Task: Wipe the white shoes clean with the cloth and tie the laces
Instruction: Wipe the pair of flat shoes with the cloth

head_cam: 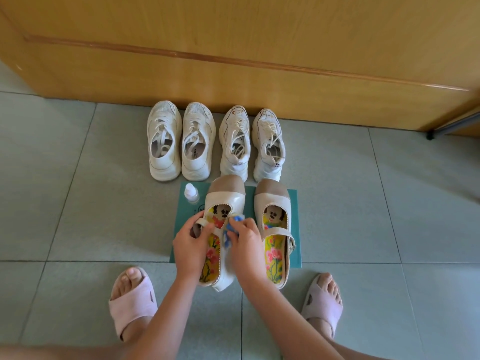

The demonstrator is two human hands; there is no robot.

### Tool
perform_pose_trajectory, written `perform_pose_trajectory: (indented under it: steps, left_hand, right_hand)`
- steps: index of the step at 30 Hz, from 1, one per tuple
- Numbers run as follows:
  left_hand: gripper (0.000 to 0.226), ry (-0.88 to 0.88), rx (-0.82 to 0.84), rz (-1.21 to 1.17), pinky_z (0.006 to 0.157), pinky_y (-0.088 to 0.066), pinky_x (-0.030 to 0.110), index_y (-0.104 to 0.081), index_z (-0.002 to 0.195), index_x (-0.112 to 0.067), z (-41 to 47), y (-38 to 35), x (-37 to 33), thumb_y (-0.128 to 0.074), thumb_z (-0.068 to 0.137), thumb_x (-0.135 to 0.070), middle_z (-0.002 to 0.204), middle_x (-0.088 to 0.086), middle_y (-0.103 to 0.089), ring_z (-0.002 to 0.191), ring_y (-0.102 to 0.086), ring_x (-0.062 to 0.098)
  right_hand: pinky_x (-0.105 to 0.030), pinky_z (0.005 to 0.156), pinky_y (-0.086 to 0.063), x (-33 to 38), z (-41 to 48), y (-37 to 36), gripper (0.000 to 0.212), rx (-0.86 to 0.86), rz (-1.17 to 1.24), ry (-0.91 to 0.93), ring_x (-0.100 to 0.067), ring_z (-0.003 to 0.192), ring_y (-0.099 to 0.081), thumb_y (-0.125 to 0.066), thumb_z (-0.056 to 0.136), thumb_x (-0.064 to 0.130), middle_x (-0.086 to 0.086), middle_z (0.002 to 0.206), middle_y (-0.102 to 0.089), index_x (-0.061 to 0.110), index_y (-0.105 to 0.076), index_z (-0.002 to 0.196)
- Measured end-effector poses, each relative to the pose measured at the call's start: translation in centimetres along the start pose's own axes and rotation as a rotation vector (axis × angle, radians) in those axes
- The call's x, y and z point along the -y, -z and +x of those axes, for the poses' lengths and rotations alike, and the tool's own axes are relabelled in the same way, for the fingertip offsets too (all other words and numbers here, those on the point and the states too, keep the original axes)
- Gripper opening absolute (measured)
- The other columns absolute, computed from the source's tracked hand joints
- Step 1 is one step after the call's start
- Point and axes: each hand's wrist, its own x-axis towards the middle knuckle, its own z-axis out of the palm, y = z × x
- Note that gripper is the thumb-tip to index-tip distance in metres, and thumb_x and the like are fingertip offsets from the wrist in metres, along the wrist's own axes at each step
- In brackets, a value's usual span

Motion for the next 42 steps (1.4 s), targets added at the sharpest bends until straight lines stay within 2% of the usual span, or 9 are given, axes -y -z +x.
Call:
perform_pose_trajectory:
  steps: [3, 7, 12, 17, 21, 26, 30, 35, 42]
  left_hand:
    - [0.023, -0.018, 0.007, 0.0, 0.079, -0.046, 0.021, -0.064, 0.109, -0.029, -0.1, 0.1, -0.2, -0.064, 0.088, -0.02, 0.093, -0.014, -0.066, 0.088, -0.06, -0.002]
    - [0.028, 0.036, -0.013, 0.036, 0.084, -0.045, 0.022, -0.063, 0.113, -0.026, -0.1, -0.1, -0.5, -0.066, 0.086, -0.028, 0.101, -0.011, -0.065, 0.095, -0.058, 0.005]
    - [0.041, 0.037, -0.023, 0.064, 0.095, -0.047, 0.037, -0.062, 0.122, -0.019, 0.1, -0.3, -0.1, -0.067, 0.084, -0.033, 0.116, -0.002, -0.066, 0.109, -0.058, 0.015]
    - [0.039, 0.023, -0.036, 0.069, 0.093, -0.048, 0.033, -0.063, 0.12, -0.021, 0.0, -0.6, -0.2, -0.068, 0.083, -0.032, 0.115, -0.004, -0.066, 0.108, -0.058, 0.013]
    - [0.038, 0.002, -0.05, 0.108, 0.085, -0.044, 0.024, -0.062, 0.12, -0.021, -0.1, -0.8, -0.3, -0.067, 0.084, -0.032, 0.114, -0.004, -0.065, 0.106, -0.058, 0.012]
    - [0.038, 0.007, -0.06, 0.102, 0.086, -0.043, 0.024, -0.062, 0.12, -0.02, -0.1, -0.9, -0.4, -0.068, 0.084, -0.031, 0.115, -0.004, -0.065, 0.105, -0.057, 0.011]
    - [0.039, 0.023, -0.074, 0.109, 0.086, -0.041, 0.023, -0.062, 0.12, -0.021, -0.2, -1.2, -0.5, -0.068, 0.083, -0.032, 0.115, -0.004, -0.064, 0.107, -0.057, 0.012]
    - [0.037, 0.034, -0.078, 0.097, 0.083, -0.039, 0.021, -0.063, 0.118, -0.02, -0.4, -1.2, -0.9, -0.069, 0.083, -0.027, 0.111, -0.005, -0.064, 0.103, -0.057, 0.011]
    - [0.039, 0.033, -0.077, 0.093, 0.083, -0.037, 0.019, -0.062, 0.12, -0.022, -0.6, -1.2, -1.3, -0.069, 0.083, -0.031, 0.117, -0.006, -0.063, 0.108, -0.054, 0.007]
  right_hand:
    - [-0.007, 0.077, -0.041, 1.1, -0.9, 0.8, 0.027, 0.095, 0.152, -0.001, -0.013, 0.093, -0.055, -0.054, 0.092, 0.005, -0.001, 0.1, -0.054, 0.012, -0.065, 0.115]
    - [-0.028, 0.08, -0.05, 2.9, 3.2, 2.6, 0.032, -0.086, 0.24, 0.068, -0.015, 0.089, -0.059, -0.054, 0.093, 0.009, -0.002, 0.102, -0.058, 0.021, -0.061, 0.122]
    - [-0.004, 0.069, -0.041, 5.9, 10.1, 3.7, 0.036, -0.084, 0.192, 0.174, -0.013, 0.089, -0.056, -0.046, 0.095, 0.004, -0.004, 0.105, -0.051, 0.013, -0.059, 0.127]
    - [-0.022, 0.087, -0.029, 3.8, 12.4, 2.7, 0.036, 0.038, -0.158, 0.199, -0.026, 0.113, -0.04, -0.042, 0.095, 0.006, -0.01, 0.114, -0.057, 0.015, -0.064, 0.122]
    - [-0.033, 0.102, -0.033, 3.1, 11.9, 2.6, 0.024, 0.039, -0.122, 0.252, -0.023, 0.121, -0.041, -0.051, 0.093, 0.015, -0.008, 0.135, -0.05, 0.009, -0.072, 0.101]
    - [-0.035, 0.095, -0.041, 3.7, 11.5, 2.0, 0.024, 0.128, -0.193, 0.294, -0.026, 0.108, -0.053, -0.058, 0.087, 0.005, -0.011, 0.111, -0.064, 0.002, -0.065, 0.11]
    - [-0.041, 0.083, -0.044, 3.7, 9.5, 0.5, 0.014, 0.148, -0.145, 0.448, -0.031, 0.09, -0.054, -0.053, 0.078, -0.012, -0.018, 0.086, -0.064, -0.006, -0.065, 0.083]
    - [-0.036, 0.091, -0.043, 3.0, 8.0, -0.5, 0.025, 0.329, -0.17, 0.544, -0.031, 0.101, -0.056, -0.06, 0.081, -0.008, -0.017, 0.104, -0.067, -0.001, -0.07, 0.103]
    - [-0.027, 0.091, -0.039, 3.3, 11.8, 1.3, 0.029, 0.061, -0.137, 0.389, -0.027, 0.106, -0.049, -0.054, 0.085, -0.007, -0.016, 0.107, -0.064, 0.0, -0.068, 0.11]
